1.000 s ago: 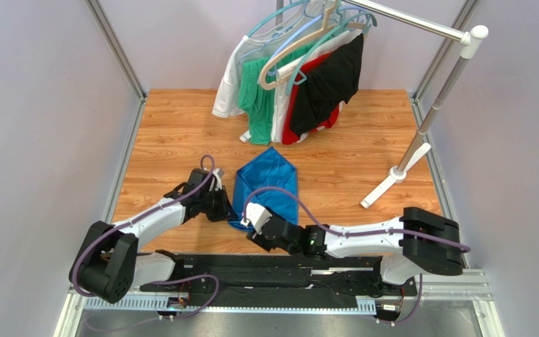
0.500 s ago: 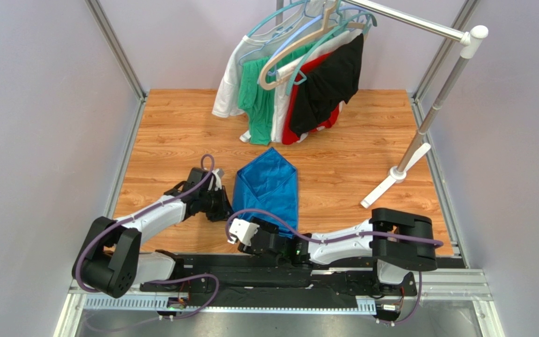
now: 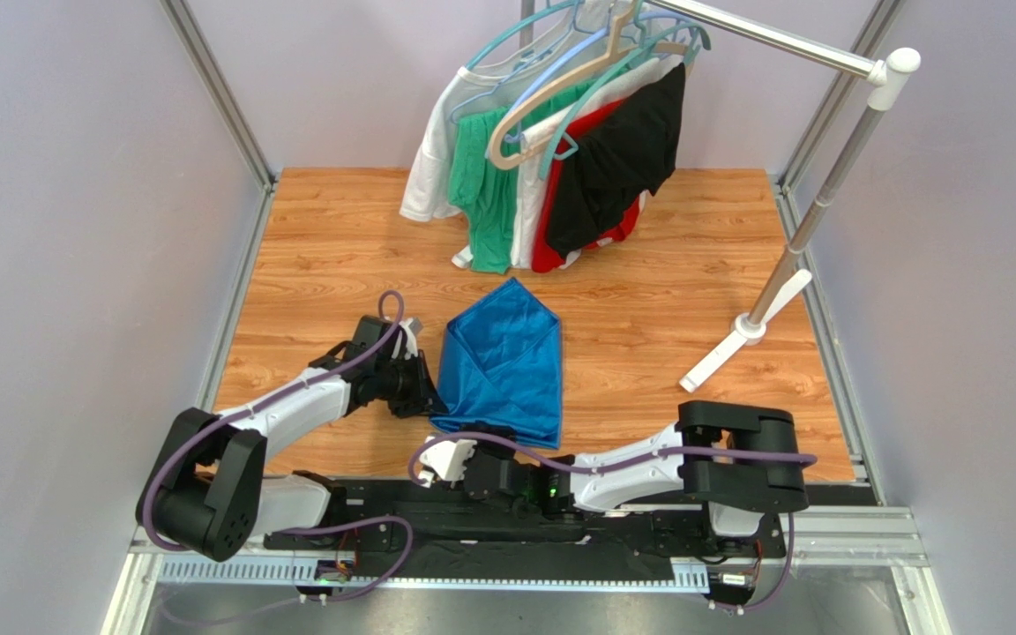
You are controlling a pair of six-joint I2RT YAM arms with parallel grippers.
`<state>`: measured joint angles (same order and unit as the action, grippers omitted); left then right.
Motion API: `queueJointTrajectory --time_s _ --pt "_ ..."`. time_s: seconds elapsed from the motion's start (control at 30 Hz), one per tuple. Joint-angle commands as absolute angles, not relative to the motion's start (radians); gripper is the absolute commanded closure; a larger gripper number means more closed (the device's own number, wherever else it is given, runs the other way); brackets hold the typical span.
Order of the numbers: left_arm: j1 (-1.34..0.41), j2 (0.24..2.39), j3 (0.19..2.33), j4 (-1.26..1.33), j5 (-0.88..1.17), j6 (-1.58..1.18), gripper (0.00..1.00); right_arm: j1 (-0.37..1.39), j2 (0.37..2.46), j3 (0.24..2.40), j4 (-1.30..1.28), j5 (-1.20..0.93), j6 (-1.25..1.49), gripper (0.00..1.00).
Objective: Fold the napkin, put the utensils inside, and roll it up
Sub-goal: Roll the napkin with the utensil
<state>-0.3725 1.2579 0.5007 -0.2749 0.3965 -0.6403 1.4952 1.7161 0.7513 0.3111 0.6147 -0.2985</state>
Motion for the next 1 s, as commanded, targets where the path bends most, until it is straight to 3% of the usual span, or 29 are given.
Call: queueJointTrajectory --time_s 0.0,0.2,0.97 --pt "-0.368 1.261 0.532 -0.307 0.402 -0.611 1.00 1.517 1.678 0.779 0.350 0.647 -0.357 0.44" --pt "-0.368 1.259 0.532 -0.307 0.405 -0.609 1.00 1.488 1.706 0.782 0.347 0.624 -0.305 0.39" --pt "-0.365 1.253 0.534 -0.310 0.410 -0.612 1.00 1.388 1.769 0.795 0.301 0.495 -0.247 0.40"
